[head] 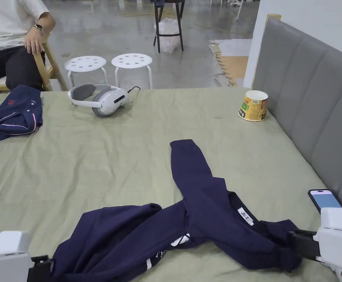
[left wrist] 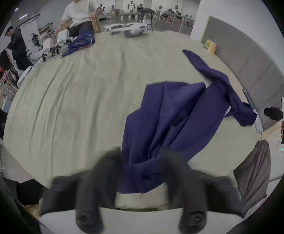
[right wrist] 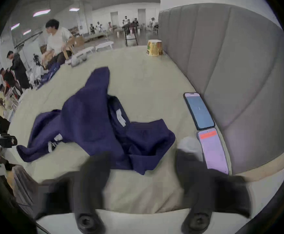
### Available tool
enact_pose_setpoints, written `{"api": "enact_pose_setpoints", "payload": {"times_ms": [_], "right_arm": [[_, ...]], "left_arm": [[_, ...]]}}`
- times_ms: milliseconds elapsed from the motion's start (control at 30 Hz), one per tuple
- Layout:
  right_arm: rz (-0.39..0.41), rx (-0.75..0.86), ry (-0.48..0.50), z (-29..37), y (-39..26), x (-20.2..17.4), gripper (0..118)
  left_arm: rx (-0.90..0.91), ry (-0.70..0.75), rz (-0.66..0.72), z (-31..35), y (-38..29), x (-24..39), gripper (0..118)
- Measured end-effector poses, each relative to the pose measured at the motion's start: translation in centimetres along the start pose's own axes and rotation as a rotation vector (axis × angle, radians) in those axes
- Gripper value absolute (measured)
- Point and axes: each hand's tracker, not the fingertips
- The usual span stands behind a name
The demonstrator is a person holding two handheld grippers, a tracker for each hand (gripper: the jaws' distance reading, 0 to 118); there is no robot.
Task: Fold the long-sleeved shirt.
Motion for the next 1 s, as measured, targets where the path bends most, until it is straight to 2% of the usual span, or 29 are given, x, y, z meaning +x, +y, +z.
{"api": "enact_pose_setpoints", "payload": {"times_ms": [67, 167, 367, 467, 567, 600, 633, 700, 733, 767, 833, 867, 900, 933, 967, 1000], "right_arm": [[0.011, -0.001, 0.001, -0.2, 0.4, -0.7, 1], [0.096, -0.018, 0.064, -0.7, 2.2, -2.6, 1], [0.222, 0.082, 0.184, -3.8, 11.7, -9.3, 1], [0.203, 0.012, 0.308, -9.6, 17.9, -13.7, 1], [0.265, -0.096, 0.317, -17.7, 22.2, -18.2, 1], [0.286, -0.133, 0.281, -20.9, 23.1, -19.7, 14], [0.311, -0.161, 0.266, -23.5, 23.6, -21.0, 43], [0.357, -0.228, 0.246, -28.3, 23.4, -23.3, 114], [0.370, -0.269, 0.222, -30.2, 23.1, -24.2, 118], [0.371, -0.292, 0.202, -31.6, 22.9, -24.7, 113], [0.363, -0.330, 0.098, -33.7, 21.9, -25.4, 86], [0.368, -0.351, 0.048, -34.3, 21.5, -25.5, 79], [0.361, -0.364, 0.066, -34.4, 21.1, -25.1, 78], [0.336, -0.331, 0.096, -33.3, 21.4, -25.3, 71], [0.332, -0.335, 0.096, -32.9, 21.5, -25.4, 51], [0.335, -0.324, 0.150, -32.2, 21.5, -25.4, 1]], "left_arm": [[0.071, 0.015, 0.010, 0.5, 0.2, 0.5, 5], [0.073, -0.044, 0.012, 1.0, 1.0, 0.7, 5], [0.099, -0.045, -0.047, -0.1, 3.4, 2.7, 5], [0.099, -0.134, 0.022, -0.9, 4.0, 3.2, 5], [0.099, -0.157, 0.035, -1.7, 4.2, 3.8, 5], [0.098, -0.152, 0.036, -2.2, 4.4, 4.0, 5], [0.097, -0.142, 0.043, -2.4, 4.6, 4.1, 5], [0.094, -0.132, 0.060, -2.9, 4.9, 4.1, 5], [0.092, -0.133, 0.066, -3.4, 5.2, 3.9, 5], [0.092, -0.131, 0.070, -3.5, 5.3, 3.9, 5], [0.088, -0.113, 0.077, -3.7, 5.4, 3.9, 5], [0.088, -0.106, 0.078, -3.8, 5.4, 3.8, 5], [0.090, -0.104, 0.079, -3.6, 5.4, 3.8, 5], [0.093, -0.110, 0.080, -3.4, 5.2, 3.8, 5], [0.095, -0.115, 0.079, -3.2, 5.1, 3.9, 5], [0.098, -0.122, 0.079, -3.1, 5.0, 3.8, 5]]}}
